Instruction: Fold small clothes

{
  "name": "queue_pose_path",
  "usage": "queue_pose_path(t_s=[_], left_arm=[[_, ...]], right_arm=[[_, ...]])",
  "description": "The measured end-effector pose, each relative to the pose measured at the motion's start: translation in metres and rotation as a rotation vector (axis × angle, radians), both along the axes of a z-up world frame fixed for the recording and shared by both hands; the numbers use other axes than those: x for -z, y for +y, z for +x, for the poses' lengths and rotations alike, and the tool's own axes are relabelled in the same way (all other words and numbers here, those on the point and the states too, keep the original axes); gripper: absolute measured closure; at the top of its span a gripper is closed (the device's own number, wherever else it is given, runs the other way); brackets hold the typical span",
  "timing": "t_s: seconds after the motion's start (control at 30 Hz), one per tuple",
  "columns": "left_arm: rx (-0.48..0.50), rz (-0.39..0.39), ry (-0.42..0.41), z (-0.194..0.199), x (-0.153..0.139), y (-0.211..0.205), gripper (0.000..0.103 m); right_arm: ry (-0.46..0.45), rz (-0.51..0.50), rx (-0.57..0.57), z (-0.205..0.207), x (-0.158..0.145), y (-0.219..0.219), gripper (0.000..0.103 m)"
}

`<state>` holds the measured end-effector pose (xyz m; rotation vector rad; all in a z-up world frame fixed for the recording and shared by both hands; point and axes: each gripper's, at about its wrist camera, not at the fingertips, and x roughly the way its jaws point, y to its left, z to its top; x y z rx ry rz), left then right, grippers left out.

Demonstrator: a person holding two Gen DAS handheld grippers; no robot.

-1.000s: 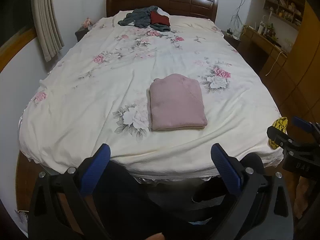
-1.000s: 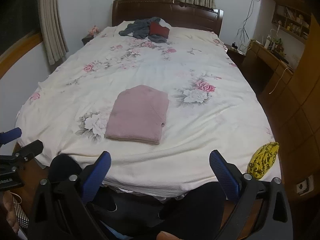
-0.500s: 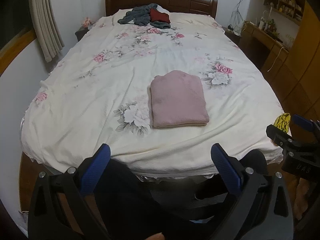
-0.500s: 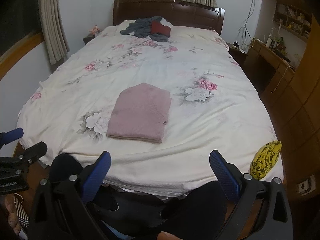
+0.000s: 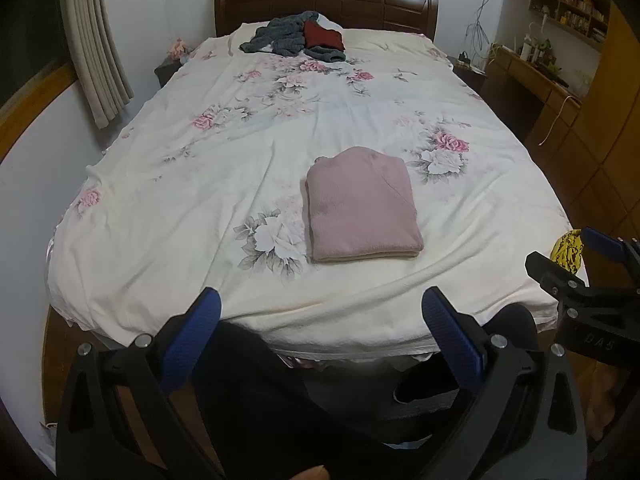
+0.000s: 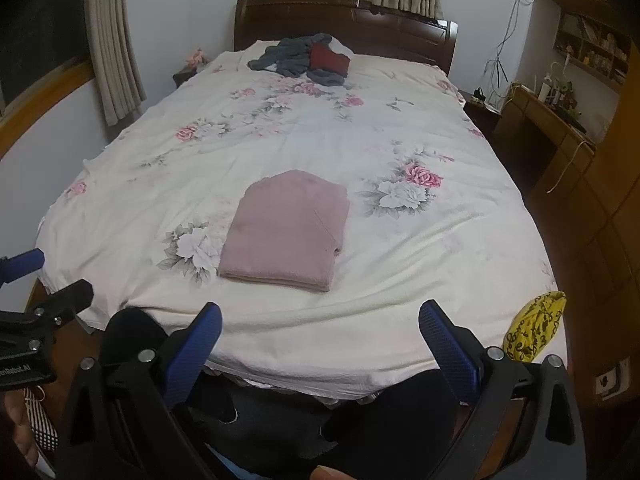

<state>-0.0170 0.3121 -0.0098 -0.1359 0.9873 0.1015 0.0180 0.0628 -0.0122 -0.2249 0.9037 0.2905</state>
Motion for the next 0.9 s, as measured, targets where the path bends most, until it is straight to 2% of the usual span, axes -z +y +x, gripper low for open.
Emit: queue_pose_path(t_s=[0.73, 0.9], left_arm=[[-0.003, 0.002, 0.002, 0.0041, 0.0009, 0.0061, 0.003], [0.0, -0.003, 0.006, 0.0033, 0.0046, 0.0035, 0.003]], right_arm=[[-0.006, -0.001, -0.009, 0.0032, 0.0017, 0.0048, 0.004], [-0.03, -0.011, 0.002, 0.0024, 0.0028, 0.0039, 0.004]])
